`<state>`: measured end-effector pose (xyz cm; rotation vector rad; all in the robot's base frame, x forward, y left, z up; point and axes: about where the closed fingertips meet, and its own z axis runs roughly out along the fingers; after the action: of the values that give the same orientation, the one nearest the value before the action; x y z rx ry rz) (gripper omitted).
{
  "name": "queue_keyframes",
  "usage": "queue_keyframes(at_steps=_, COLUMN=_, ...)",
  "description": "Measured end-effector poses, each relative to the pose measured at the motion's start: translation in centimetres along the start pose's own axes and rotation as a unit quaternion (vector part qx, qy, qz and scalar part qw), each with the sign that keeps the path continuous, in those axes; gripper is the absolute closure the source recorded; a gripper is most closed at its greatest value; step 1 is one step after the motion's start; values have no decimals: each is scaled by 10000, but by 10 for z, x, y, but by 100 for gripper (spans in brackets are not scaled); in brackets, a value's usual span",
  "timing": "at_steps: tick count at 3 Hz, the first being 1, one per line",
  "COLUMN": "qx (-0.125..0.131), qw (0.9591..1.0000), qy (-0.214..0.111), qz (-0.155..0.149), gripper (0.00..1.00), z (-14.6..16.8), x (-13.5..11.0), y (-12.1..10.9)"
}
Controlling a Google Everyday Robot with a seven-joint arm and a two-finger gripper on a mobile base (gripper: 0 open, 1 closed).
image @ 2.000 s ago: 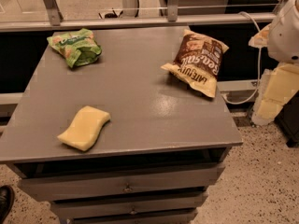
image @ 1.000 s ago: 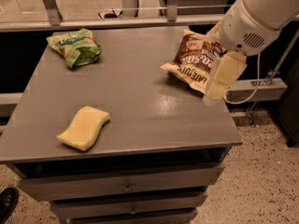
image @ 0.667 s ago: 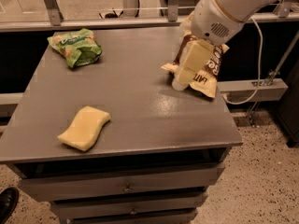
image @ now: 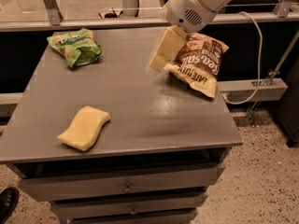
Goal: Pick green rice chip bag
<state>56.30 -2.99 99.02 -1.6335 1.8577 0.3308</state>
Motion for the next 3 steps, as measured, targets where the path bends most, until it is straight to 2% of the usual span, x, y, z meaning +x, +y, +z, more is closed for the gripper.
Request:
queue_keyframes(at_steps=1, qx=42, qw=9987, qy=-449, qz=223, gripper=0, z=34, x=-18, y=-14)
queue_keyframes(at_steps=2, qx=28, qw=9913, qy=-1214, qz=514, gripper=0, z=104, x=-69, y=-43)
queue_keyframes(at_steps=3, qx=59, qw=9829, qy=-1711, qz=683, gripper=0, z=147, x=-106, y=-62)
